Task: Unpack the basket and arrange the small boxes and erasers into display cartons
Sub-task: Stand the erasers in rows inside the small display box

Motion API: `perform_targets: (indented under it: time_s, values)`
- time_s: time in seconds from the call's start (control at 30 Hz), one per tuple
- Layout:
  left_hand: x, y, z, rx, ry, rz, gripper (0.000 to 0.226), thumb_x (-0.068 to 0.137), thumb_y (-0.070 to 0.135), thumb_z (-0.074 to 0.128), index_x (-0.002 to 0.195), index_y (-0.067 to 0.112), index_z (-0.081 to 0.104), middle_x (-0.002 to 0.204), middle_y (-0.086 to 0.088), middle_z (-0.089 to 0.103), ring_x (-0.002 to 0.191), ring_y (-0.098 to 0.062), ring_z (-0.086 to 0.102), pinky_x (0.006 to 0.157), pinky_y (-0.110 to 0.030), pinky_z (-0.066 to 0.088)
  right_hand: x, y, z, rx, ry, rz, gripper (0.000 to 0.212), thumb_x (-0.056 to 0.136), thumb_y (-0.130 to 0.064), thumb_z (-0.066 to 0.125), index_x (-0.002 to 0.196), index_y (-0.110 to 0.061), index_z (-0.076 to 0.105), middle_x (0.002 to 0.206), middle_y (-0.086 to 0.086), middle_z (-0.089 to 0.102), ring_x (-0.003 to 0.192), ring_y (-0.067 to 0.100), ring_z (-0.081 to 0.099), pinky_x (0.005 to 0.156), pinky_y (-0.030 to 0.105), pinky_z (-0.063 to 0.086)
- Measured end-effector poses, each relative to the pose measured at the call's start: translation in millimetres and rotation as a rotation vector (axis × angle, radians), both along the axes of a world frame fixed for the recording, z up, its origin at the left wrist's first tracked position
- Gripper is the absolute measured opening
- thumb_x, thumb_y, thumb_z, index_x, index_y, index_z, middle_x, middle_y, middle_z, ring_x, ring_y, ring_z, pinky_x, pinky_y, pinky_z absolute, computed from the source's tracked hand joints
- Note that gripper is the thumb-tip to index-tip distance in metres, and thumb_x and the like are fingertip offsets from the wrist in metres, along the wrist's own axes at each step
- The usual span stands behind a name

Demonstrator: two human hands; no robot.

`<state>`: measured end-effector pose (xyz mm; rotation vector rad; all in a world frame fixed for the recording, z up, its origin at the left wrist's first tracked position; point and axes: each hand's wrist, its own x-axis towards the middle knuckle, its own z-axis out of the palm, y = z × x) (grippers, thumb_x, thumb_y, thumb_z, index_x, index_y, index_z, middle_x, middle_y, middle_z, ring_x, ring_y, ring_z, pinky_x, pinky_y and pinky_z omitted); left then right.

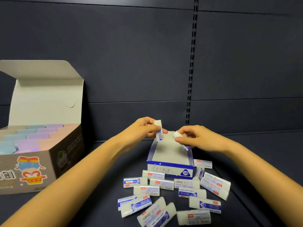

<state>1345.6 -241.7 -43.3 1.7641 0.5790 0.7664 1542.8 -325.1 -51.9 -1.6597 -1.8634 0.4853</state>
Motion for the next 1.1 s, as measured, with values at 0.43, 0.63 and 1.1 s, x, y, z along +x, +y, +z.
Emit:
perform_targets:
  time_s: [0.43,0.63,1.1]
  values:
    - [33.1,38.0,-34.7,0.312,0.267,0.102,0.014,0.091,0.013,0.056,0.104,0.016,0.051,0.101,-0.01,0.062,0.094,-0.019,0.066,0.088,-0.031,0.054,13.2,35.9,-17.3,0.068,-0.144,-0.113,0.025,0.09,-0.035,0.059,0.106,-0.017,0.063,0.077,-0.012,0.056,0.067,0.004,0.051,0.061,0.011,0.038]
    - [12.4,42.9,-36.4,0.346,0.348,0.176,0.01,0.087,0.015,0.063,0.091,0.017,0.054,0.101,-0.006,0.065,0.095,-0.02,0.065,0.088,-0.031,0.052,1.6,47.5,-12.4,0.04,-0.202,-0.027,0.028,0.088,-0.041,0.058,0.107,-0.021,0.065,0.076,-0.012,0.057,0.065,0.004,0.051,0.063,0.014,0.038]
    - [31.3,75.7,-42.6,0.448,0.334,0.214,0.012,0.077,0.016,0.073,0.086,0.012,0.066,0.085,0.007,0.063,0.079,-0.009,0.059,0.072,-0.015,0.048,1.6,73.1,-2.5,-0.107,-0.528,-0.022,0.03,0.094,-0.032,0.049,0.12,-0.022,0.061,0.121,0.0,0.061,0.106,0.019,0.057,0.093,0.035,0.048]
